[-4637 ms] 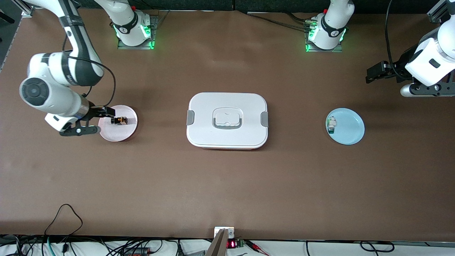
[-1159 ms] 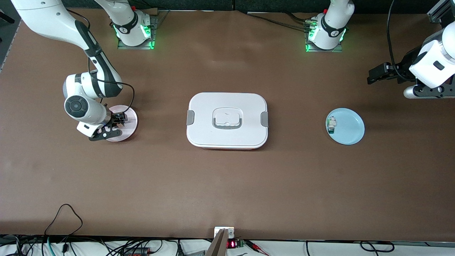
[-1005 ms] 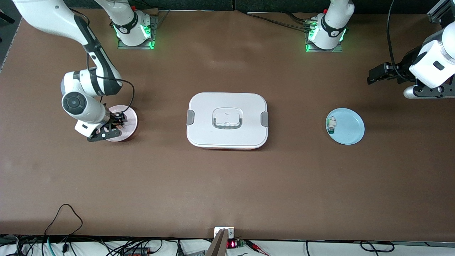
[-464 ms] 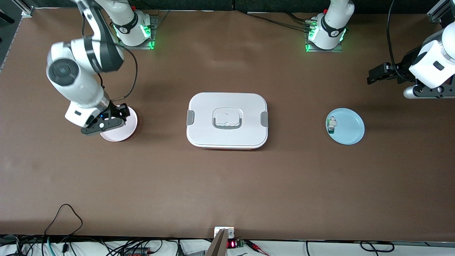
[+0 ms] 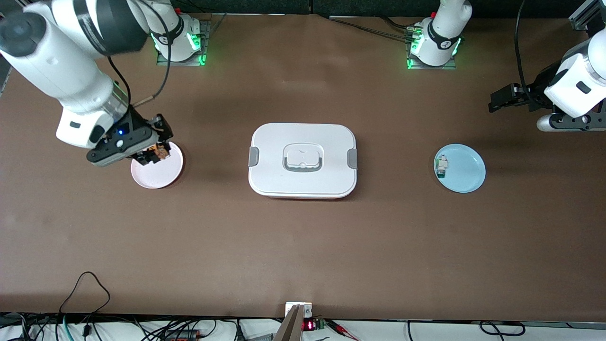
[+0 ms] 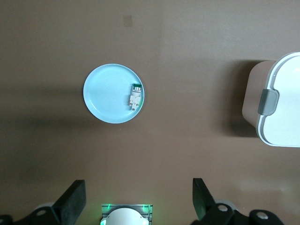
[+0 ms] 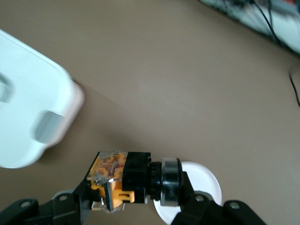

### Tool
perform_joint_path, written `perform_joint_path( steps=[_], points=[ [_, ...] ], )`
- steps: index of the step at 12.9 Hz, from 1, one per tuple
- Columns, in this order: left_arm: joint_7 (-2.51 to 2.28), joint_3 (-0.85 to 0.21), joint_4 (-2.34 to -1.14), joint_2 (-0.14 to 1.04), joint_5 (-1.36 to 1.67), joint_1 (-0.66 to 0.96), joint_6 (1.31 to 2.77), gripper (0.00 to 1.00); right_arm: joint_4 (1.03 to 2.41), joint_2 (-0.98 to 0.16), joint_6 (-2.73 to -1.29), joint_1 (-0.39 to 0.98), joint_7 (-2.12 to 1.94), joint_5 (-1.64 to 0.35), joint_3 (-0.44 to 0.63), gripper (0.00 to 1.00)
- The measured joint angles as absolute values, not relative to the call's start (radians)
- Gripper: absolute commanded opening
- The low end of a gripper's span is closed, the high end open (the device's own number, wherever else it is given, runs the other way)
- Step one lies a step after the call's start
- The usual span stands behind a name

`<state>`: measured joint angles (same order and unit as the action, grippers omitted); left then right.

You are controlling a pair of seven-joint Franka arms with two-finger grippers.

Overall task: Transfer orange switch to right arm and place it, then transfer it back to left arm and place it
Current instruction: 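Lift the switch with the right gripper and carry it over the box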

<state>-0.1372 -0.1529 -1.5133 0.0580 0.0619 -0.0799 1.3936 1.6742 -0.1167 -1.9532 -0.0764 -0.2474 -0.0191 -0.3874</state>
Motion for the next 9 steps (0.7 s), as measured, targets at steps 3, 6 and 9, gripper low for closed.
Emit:
perform_joint_path(
  steps=[3, 6, 9],
  points=[
    [-0.137, -0.153, -1.513, 0.058, 0.062, -0.08, 1.394, 1.0, 1.609, -0.117, -1.954, -0.069, -0.389, -0.132, -0.42, 0.24],
    [-0.137, -0.153, -1.513, 0.058, 0.062, -0.08, 1.394, 1.0, 1.578, -0.118, -1.99, -0.057, -0.573, -0.271, -0.442, 0.24],
    [-0.137, -0.153, -1.513, 0.058, 0.062, -0.08, 1.394, 1.0, 1.576, -0.135, -2.047, -0.044, -0.787, -0.468, -0.453, 0.23]
  ],
)
